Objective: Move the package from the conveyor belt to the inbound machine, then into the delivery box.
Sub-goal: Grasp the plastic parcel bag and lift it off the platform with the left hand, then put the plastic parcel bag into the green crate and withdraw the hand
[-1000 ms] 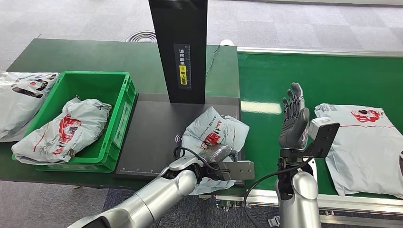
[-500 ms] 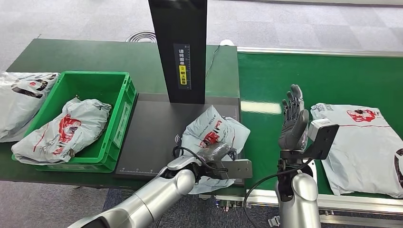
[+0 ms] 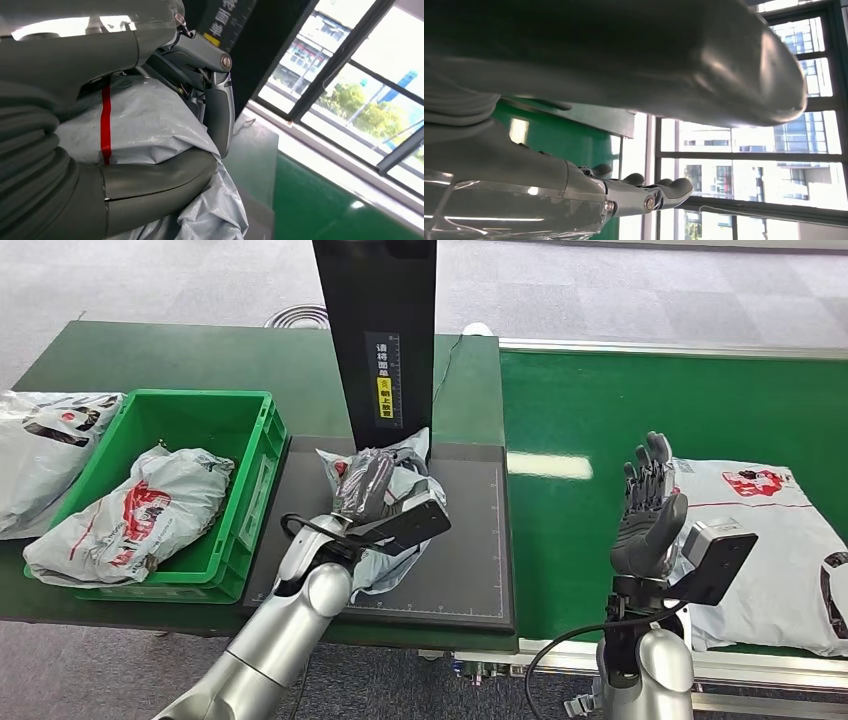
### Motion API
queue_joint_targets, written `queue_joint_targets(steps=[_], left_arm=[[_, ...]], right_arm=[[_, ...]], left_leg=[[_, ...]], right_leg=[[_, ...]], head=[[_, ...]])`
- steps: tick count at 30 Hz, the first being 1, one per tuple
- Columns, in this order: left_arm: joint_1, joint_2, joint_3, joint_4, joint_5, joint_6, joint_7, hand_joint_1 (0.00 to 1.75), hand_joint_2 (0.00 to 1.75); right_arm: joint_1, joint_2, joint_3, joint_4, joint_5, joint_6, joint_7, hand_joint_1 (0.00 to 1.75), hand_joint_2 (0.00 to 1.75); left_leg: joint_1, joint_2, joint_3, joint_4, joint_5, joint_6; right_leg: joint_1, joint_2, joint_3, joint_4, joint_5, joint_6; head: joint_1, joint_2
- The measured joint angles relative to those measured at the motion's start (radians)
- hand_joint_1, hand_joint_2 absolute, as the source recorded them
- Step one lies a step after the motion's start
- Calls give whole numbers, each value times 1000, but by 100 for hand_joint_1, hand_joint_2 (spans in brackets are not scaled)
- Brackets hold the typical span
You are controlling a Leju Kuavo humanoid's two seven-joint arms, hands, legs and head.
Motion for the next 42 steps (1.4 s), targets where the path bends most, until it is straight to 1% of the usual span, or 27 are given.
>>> queue_joint_targets(steps=[7,10,12,16,19,23,26,28,31,35,42], left_arm=[[17,9,30,-43,-4,3,-1,175,175],[29,13,43,-68,-32,65,-10,175,175],[44,21,66,-124,-67,121,-17,175,175],[90,54,126,-287,-112,177,-22,175,175],[131,87,168,-403,-127,218,-29,175,175],[173,125,219,-519,-136,284,-25,175,175],[184,139,303,-612,-118,395,-33,175,175],[174,145,373,-676,-96,439,-70,175,175],[154,144,443,-748,-112,446,-121,175,175],[128,134,509,-793,-137,446,-128,175,175],[115,127,553,-811,-140,446,-133,175,175]], right_arm=[[2,0,-2,-6,0,0,0,0,0],[4,0,-4,-9,-4,-2,0,0,0],[10,-2,-10,-17,-10,-4,0,0,0],[36,-8,-30,-39,-15,0,-2,0,0],[65,-13,-40,-52,-20,13,-15,0,0],[84,-21,-50,-60,-28,21,-24,0,0],[88,-23,-62,-62,-36,24,-23,0,0],[86,-23,-71,-63,-38,32,-21,0,0],[75,-23,-76,-61,-39,38,-20,0,0],[63,-23,-80,-57,-39,38,-19,0,0],[59,-23,-82,-55,-39,38,-19,0,0]], left_leg=[[0,0,0,0,0,0],[0,0,0,0,0,0],[0,0,0,0,0,0],[0,0,0,0,0,0],[0,0,0,-1,0,0],[0,0,0,-1,0,0],[0,0,0,-1,0,0],[0,0,0,-1,0,0],[0,0,0,-1,0,0],[0,0,0,-1,0,0],[0,0,0,0,0,0]], right_leg=[[-1,0,0,0,0,0],[-1,0,0,0,0,0],[-1,0,0,0,0,0],[0,0,-1,0,0,0],[1,0,-1,0,-1,0],[1,0,0,0,-1,0],[1,0,0,0,-1,0],[1,0,0,0,-1,0],[1,-1,0,0,-1,0],[0,-1,1,0,-1,1],[0,-1,1,0,-1,1]], head=[[0,0],[0,0],[0,0],[0,0],[0,0],[0,0],[0,0],[0,0],[0,0],[0,0],[0,0]])
